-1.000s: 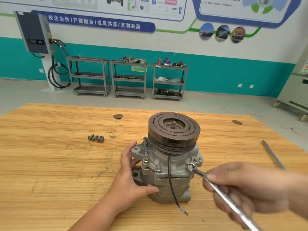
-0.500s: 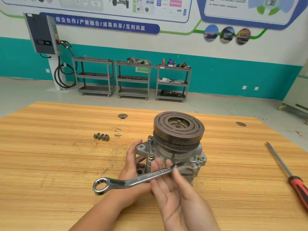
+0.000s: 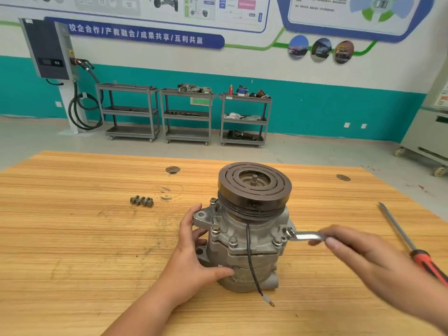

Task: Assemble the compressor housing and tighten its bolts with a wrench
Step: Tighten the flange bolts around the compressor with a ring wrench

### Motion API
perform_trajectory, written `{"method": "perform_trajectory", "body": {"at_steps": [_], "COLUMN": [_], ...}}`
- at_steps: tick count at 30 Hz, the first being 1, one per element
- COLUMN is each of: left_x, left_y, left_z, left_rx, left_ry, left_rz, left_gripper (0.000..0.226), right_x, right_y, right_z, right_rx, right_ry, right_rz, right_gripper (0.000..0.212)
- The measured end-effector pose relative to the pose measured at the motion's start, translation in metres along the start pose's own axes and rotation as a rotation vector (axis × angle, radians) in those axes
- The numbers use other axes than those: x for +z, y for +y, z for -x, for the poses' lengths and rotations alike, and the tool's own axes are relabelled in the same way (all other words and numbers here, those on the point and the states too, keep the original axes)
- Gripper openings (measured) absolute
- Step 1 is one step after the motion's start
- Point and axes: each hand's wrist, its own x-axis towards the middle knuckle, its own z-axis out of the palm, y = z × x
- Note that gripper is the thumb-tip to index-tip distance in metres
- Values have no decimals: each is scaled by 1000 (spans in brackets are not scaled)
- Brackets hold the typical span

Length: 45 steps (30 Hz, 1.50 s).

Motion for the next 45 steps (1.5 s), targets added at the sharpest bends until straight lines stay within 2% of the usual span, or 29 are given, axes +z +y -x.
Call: {"method": "perform_trajectory", "body": {"at_steps": [3, 6, 10, 14, 19, 22, 24, 27, 31, 34, 36, 37, 39, 40, 42, 45], "left_x": [0, 0, 0, 0, -1, 1, 1, 0, 0, 0, 0, 0, 0, -1, -1, 0], "left_y": [1, 3, 4, 5, 6, 5, 4, -1, -4, -5, -5, -5, -6, -6, -4, -3], "left_z": [-1, -1, 0, 0, 1, 1, 0, 0, 0, 0, -1, -1, -1, -1, -1, 0], "left_rx": [5, -9, -10, -25, -31, -33, -29, 0, 21, 17, 18, 20, 24, 23, 24, 25], "left_ry": [-2, 3, 0, -3, -6, -5, -4, -6, -5, -4, -1, -2, -1, -2, 1, 3], "left_rz": [-8, -10, -27, -30, -8, -2, -1, -3, -31, -29, -31, -32, -27, -24, -28, -27], "left_gripper": [122, 122, 125, 126, 126, 125, 126, 127, 128, 128, 128, 128, 128, 128, 128, 127], "right_x": [-27, -33, -35, -37, -38, -40, -41, -41, -38, -42, -45, -43, -33, -25, -5, 28], "right_y": [13, 11, -6, -18, -23, -21, -21, -23, -24, -28, -27, -26, -24, -23, -28, -44], "right_z": [-33, -63, -90, -108, -116, -113, -110, -108, -111, -111, -101, -93, -71, -59, -36, -15], "right_rx": [-179, -226, -184, -246, -253, -230, -175, 13, 93, 184, 324, 422, 572, 616, 665, 699], "right_ry": [-155, -373, -590, -647, -687, -694, -726, -804, -825, -853, -956, -1033, -1125, -1106, -977, -587], "right_rz": [406, 642, 644, 738, 810, 801, 760, 629, 550, 524, 376, 202, -291, -528, -876, -1188], "right_gripper": [31, 53, 65, 69, 43, 44, 35, 20, 16, 20, 27, 29, 29, 29, 32, 28]}}
